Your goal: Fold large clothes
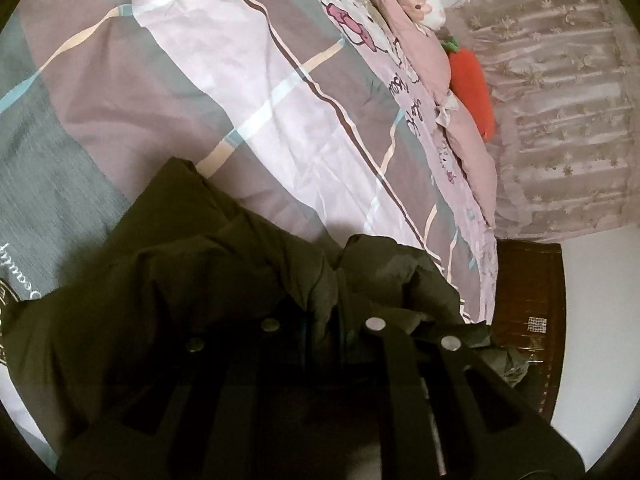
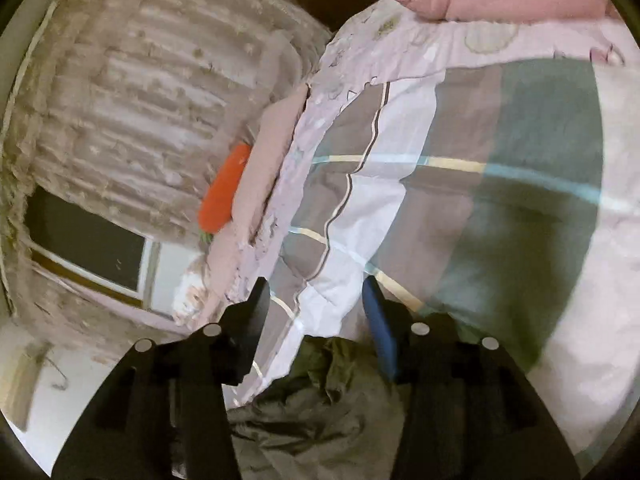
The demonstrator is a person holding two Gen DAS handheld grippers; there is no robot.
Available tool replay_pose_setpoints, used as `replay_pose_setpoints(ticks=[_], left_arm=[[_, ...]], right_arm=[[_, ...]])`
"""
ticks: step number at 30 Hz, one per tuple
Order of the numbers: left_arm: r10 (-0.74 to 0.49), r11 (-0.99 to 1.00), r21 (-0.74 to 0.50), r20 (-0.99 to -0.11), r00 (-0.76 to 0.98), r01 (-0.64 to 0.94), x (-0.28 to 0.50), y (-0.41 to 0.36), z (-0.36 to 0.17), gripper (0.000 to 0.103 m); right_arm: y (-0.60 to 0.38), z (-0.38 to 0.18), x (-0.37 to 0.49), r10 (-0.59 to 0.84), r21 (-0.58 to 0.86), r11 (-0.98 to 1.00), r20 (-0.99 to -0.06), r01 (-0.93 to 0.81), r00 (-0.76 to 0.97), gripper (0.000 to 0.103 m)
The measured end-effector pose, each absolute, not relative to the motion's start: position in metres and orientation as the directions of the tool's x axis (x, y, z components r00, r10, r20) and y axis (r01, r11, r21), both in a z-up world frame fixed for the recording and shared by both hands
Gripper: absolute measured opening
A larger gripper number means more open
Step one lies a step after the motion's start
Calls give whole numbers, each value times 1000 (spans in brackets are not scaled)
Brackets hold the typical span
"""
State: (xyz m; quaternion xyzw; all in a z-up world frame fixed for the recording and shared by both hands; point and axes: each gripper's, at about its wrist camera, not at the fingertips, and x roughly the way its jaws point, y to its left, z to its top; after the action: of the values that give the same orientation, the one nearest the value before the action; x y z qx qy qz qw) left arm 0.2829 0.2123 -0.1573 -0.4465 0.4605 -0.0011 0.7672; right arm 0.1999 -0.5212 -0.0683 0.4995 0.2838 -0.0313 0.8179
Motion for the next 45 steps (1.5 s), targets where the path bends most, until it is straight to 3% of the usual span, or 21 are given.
replay_pose_setpoints(ticks=[5,8,10,13,15,17,19,22,23,25,27,29,31,35,37,38,39,40,43,44,45], left_arm=[[-438,574,-716,-679,589,-398,279,224,-139,15],[-442,549,-749,-636,632,-370,273,237,-120,23],[-409,575,-744,-622,667,-341,265,245,-98,32],[-362,627,-724,-597,716,-287,254,249,-69,43],[-238,713,-656,-559,794,-249,238,253,-39,67],[-137,779,-578,-535,833,-243,224,253,-15,79],[-261,799,-588,-532,806,-129,226,247,-5,79],[-495,824,-564,-672,550,53,250,201,-25,70],[-486,848,-525,-717,500,73,253,186,-34,61],[-433,891,-450,-795,426,66,263,161,-62,61],[-469,868,-496,-818,334,4,279,155,-105,59],[-421,868,-489,-818,391,-89,289,168,-126,57],[-272,842,-479,-773,573,-247,288,198,-135,36],[-164,737,-529,-745,647,-422,285,232,-140,39],[52,759,-411,-735,676,-505,271,228,-117,43],[235,755,-315,-690,685,-575,259,226,-96,66],[290,746,-295,-662,691,-597,253,226,-87,87],[321,741,-286,-645,694,-608,249,226,-79,89],[168,807,-332,-665,728,-489,254,216,-59,82],[97,841,-340,-670,736,-420,259,204,-53,70],[16,881,-340,-676,737,-330,263,185,-47,67]], right_arm=[[-386,-51,221,403,571,817,-669,85,624,50],[-307,-69,224,359,398,916,-766,-46,534,50],[-280,-84,228,282,298,953,-804,-55,524,51],[-279,-106,244,281,327,945,-816,3,505,52],[-291,-112,250,300,372,927,-810,46,504,52],[-300,-117,252,303,394,916,-805,77,511,52],[-304,-117,252,298,394,915,-805,86,513,52],[-301,-117,254,290,380,922,-811,80,507,53],[-300,-118,254,283,369,926,-814,75,506,54],[-296,-118,253,267,348,935,-820,70,506,54],[-291,-119,252,246,323,944,-826,68,507,54],[-287,-118,251,234,304,951,-826,57,512,55],[-282,-119,249,212,272,961,-826,41,522,55],[-276,-119,249,193,231,973,-822,5,535,57],[-277,-120,251,171,210,978,-828,12,535,60],[-278,-121,252,174,216,976,-827,16,534,60],[-280,-122,253,181,227,974,-827,21,533,60],[-281,-121,253,183,230,973,-828,23,530,60],[-294,-98,250,117,192,979,-799,65,590,60],[-301,-89,248,100,193,978,-772,81,627,60],[-308,-84,248,89,195,976,-760,96,644,60]])
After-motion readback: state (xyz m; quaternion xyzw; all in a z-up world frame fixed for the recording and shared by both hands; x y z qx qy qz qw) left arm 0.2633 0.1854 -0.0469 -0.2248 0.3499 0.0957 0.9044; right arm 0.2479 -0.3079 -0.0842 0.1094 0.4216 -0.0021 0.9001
